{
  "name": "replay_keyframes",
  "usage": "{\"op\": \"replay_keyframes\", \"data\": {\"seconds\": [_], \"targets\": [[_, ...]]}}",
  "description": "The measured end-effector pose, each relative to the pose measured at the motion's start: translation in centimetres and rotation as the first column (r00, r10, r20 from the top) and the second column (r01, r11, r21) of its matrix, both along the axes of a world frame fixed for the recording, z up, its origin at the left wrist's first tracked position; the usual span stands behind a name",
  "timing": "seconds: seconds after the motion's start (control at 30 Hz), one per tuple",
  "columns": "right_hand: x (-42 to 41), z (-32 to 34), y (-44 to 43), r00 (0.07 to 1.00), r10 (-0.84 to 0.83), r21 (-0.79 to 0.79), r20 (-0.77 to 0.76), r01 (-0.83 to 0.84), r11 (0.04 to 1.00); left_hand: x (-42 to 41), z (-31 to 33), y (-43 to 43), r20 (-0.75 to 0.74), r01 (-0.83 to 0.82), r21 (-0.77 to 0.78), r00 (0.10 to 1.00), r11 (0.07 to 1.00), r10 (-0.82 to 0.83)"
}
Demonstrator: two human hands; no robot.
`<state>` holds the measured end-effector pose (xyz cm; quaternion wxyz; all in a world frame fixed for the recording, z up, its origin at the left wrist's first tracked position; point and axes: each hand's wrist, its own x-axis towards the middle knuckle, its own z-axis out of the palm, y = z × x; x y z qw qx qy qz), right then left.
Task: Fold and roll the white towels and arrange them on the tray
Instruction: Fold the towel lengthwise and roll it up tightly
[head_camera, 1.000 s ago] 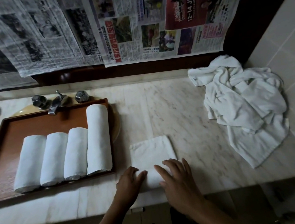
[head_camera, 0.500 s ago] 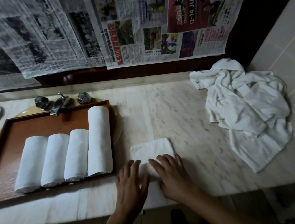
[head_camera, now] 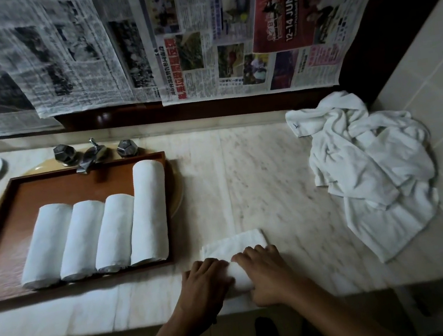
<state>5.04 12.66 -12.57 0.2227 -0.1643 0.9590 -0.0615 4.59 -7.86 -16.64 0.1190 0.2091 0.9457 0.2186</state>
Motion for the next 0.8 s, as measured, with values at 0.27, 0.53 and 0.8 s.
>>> {"op": "replay_keyframes", "data": {"seconds": [0.27,0.53,0.8], "targets": [[4.7,-2.0,-0.3,0.937,-0.163,-0.201,-0.31,0.103,0.974,-1.7,0.2,0.1,0.164,-0.116,0.081,0.981,0.99,0.102],[3.0,-3.2,0.2,0.957,-0.074,-0.08,-0.281,0.054,0.995,-1.6,0.8,0.7,0.281,-0.436,0.291,0.89,0.852,0.359],[-2.4,-0.7,0.1,0.985,0.012,0.073,-0.17,0.0,0.997,-0.2,1.7,1.3,0.335,-0.544,0.309,0.83,0.78,0.446]]}}
